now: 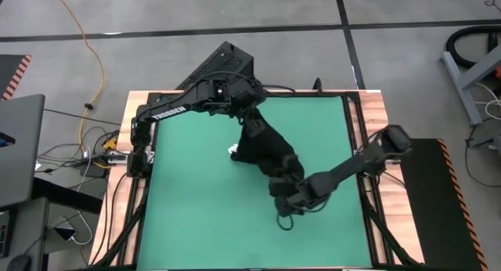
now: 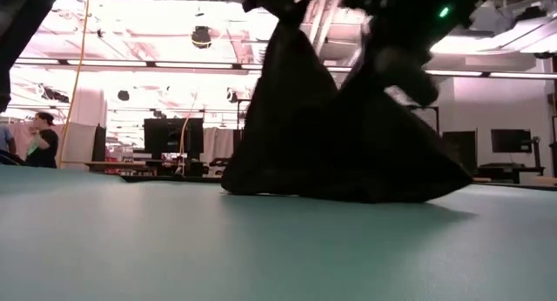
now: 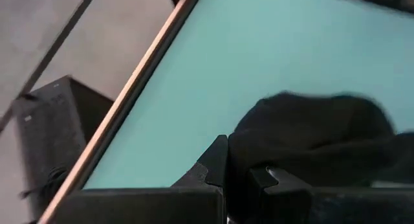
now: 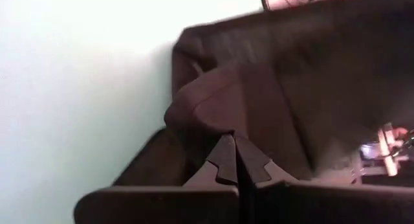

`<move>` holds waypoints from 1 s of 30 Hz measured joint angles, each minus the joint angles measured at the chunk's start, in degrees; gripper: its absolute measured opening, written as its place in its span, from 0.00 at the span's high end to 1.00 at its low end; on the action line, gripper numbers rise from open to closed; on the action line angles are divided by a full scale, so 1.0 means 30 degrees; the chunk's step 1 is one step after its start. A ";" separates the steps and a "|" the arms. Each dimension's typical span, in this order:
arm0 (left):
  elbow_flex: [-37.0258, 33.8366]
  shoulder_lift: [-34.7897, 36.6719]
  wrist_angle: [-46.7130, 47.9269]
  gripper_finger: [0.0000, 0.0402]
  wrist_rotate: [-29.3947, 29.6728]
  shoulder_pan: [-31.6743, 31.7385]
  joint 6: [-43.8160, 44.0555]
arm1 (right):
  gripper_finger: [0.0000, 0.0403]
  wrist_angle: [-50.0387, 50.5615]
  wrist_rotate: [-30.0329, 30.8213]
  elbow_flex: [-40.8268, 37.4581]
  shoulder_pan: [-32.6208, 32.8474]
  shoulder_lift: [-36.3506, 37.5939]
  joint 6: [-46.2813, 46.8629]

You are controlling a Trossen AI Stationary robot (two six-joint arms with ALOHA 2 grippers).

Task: Roll towel
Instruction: Fold the black towel

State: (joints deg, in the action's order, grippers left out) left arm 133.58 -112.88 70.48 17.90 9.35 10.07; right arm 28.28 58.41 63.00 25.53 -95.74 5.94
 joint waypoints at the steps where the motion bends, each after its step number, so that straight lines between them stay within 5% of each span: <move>1: 0.0000 0.0217 0.0387 1.00 0.0223 -0.0018 -0.0002 | 0.99 0.0743 0.0036 -0.0013 0.0202 0.0703 0.0580; 13: 0.0000 0.2619 0.2181 1.00 0.2175 -0.1868 0.0067 | 1.00 0.6572 0.4671 0.0048 0.1071 0.9461 0.5447; 21: 0.0000 0.4095 0.3615 1.00 0.5325 -0.5191 0.1560 | 1.00 0.6106 0.5868 0.0045 0.1797 1.2802 0.2353; 30: -0.1364 0.4052 0.6267 1.00 0.8648 -0.8066 0.5463 | 1.00 0.4027 0.8567 0.0060 0.4470 1.3740 -0.0629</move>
State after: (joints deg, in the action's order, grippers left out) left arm 129.49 -100.72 89.28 43.84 -14.85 26.46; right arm 40.36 84.11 63.18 38.94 -54.52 4.05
